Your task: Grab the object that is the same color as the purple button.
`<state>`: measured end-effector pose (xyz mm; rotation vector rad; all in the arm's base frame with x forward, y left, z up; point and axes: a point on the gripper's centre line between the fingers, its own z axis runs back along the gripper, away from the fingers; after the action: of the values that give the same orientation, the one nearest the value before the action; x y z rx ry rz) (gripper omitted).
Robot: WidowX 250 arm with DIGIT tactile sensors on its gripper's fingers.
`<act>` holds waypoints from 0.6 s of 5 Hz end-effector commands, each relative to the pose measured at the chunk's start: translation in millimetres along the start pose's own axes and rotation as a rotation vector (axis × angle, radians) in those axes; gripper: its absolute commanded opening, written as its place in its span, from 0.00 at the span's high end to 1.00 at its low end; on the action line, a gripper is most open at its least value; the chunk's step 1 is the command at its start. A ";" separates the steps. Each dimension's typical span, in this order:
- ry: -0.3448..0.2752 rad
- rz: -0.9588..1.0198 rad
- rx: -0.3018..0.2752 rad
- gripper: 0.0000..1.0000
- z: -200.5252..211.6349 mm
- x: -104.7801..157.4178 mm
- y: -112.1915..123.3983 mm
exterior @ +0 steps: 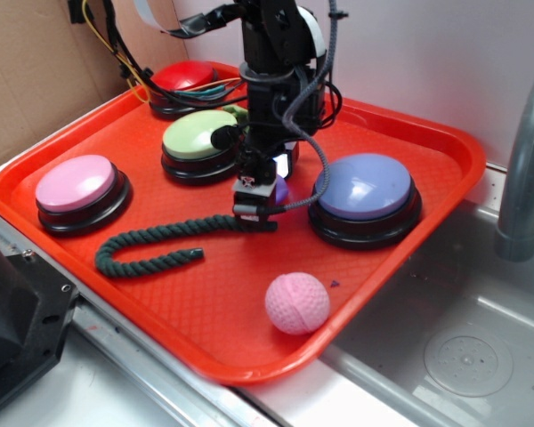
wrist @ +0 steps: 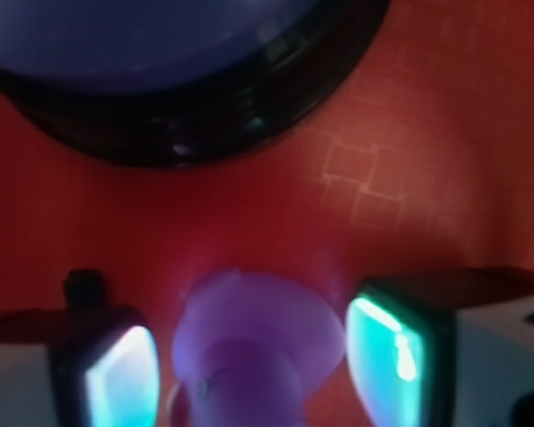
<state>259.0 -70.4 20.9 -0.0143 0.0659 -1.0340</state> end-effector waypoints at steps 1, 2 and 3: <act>-0.035 0.140 0.057 1.00 36.2 -11.1 0.1; -0.032 0.385 0.157 1.00 85.2 -30.2 1.1; -0.048 0.538 0.216 1.00 134.4 -38.5 -2.2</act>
<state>245.2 -27.0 137.4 0.1588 -0.0037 -0.4975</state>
